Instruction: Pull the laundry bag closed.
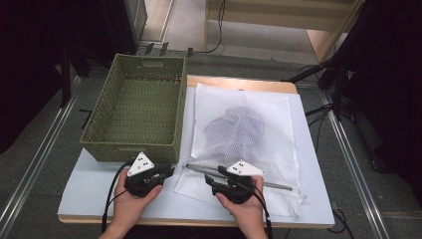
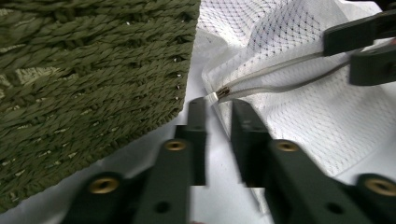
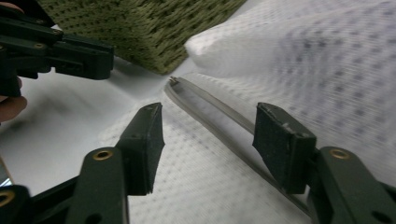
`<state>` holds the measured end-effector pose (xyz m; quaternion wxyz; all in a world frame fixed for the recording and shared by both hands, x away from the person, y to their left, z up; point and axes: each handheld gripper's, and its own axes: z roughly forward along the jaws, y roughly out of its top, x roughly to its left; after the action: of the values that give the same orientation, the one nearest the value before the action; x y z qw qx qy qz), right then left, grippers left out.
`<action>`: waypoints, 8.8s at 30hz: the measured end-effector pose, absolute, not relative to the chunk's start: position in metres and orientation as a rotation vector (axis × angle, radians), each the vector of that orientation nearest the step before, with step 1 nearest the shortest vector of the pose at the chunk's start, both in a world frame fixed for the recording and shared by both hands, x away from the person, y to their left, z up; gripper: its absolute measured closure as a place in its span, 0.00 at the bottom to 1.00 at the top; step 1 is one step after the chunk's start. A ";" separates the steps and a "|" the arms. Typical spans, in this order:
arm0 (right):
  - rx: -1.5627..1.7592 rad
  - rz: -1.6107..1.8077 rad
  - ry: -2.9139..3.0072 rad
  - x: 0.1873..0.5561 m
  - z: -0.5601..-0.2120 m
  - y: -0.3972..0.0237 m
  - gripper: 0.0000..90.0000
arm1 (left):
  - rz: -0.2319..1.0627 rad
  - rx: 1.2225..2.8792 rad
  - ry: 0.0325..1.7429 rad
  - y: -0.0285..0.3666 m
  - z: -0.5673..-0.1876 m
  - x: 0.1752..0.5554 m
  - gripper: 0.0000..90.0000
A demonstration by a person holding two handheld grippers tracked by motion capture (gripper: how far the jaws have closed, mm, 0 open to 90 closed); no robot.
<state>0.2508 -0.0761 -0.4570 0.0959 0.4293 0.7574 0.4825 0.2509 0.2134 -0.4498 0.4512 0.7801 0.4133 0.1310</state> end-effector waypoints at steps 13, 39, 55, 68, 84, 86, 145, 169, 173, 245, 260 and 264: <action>1.165 1.358 2.323 0.266 -0.468 -0.024 0.50 | 0.297 1.932 1.017 0.217 -0.450 0.253 1.00; 1.100 1.564 2.381 0.248 -0.456 -0.048 0.99 | 0.277 1.912 1.011 0.180 -0.450 0.262 1.00; 1.110 1.507 2.367 0.251 -0.465 -0.043 0.99 | 0.028 1.788 0.947 0.199 -0.453 0.267 0.83; 1.100 1.565 2.325 0.251 -0.463 -0.045 0.99 | -0.241 1.704 0.978 0.213 -0.471 0.277 0.66; 1.172 1.704 2.326 0.251 -0.457 -0.053 0.79 | -0.028 1.863 0.864 0.200 -0.458 0.265 1.00; 1.206 1.747 2.305 0.252 -0.452 -0.057 0.78 | 0.014 1.882 0.842 0.197 -0.457 0.262 1.00; 1.208 1.631 2.269 0.246 -0.454 -0.064 0.97 | 0.153 1.919 0.818 0.192 -0.452 0.253 1.00; 1.233 1.582 2.246 0.241 -0.458 -0.077 0.97 | 0.192 1.939 0.814 0.191 -0.451 0.251 1.00; 1.248 1.579 2.237 0.240 -0.459 -0.081 0.97 | 0.191 1.940 0.814 0.190 -0.450 0.250 1.00; 1.342 1.539 2.119 0.234 -0.462 -0.168 0.97 | 0.244 1.974 0.795 0.191 -0.454 0.250 1.00; 1.388 1.525 2.061 0.231 -0.460 -0.191 0.97 | 0.234 1.972 0.794 0.191 -0.454 0.248 1.00; 1.399 1.520 2.049 0.230 -0.461 -0.198 0.97 | 0.229 1.972 0.795 0.191 -0.454 0.248 1.00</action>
<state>0.2304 -0.1981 -0.4610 0.1158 0.4777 0.6995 0.5188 0.2480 0.1908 -0.4542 0.4808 0.8085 0.3260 0.0939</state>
